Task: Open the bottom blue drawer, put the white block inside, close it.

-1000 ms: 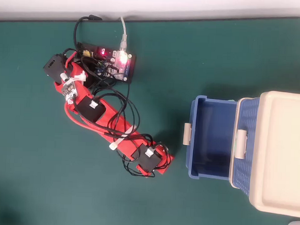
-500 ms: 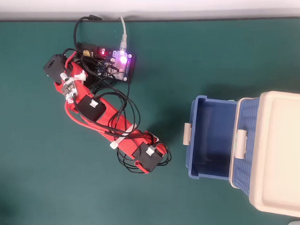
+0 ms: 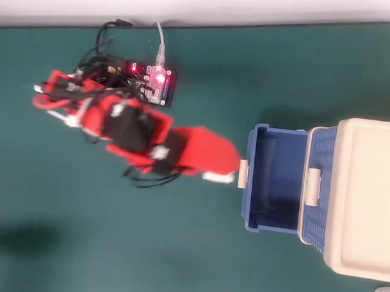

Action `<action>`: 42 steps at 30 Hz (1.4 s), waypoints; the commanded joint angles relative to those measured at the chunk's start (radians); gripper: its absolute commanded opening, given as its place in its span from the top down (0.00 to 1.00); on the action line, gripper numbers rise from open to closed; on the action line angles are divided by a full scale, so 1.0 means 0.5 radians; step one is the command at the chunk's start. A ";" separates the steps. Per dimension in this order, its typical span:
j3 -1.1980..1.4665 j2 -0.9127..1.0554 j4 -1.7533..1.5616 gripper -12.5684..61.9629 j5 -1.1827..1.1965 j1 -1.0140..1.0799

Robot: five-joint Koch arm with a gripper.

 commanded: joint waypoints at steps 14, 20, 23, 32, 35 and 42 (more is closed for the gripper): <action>-0.739 -0.795 -0.267 0.67 -0.058 -0.080; -0.736 -0.838 -0.503 0.37 0.156 -0.114; -0.736 -0.721 -0.469 0.37 0.156 -0.120; -0.574 -0.279 0.380 0.37 -0.018 -0.101; -0.233 -0.282 0.365 0.37 -0.129 -0.021; 0.199 -0.334 0.181 0.38 -0.525 0.150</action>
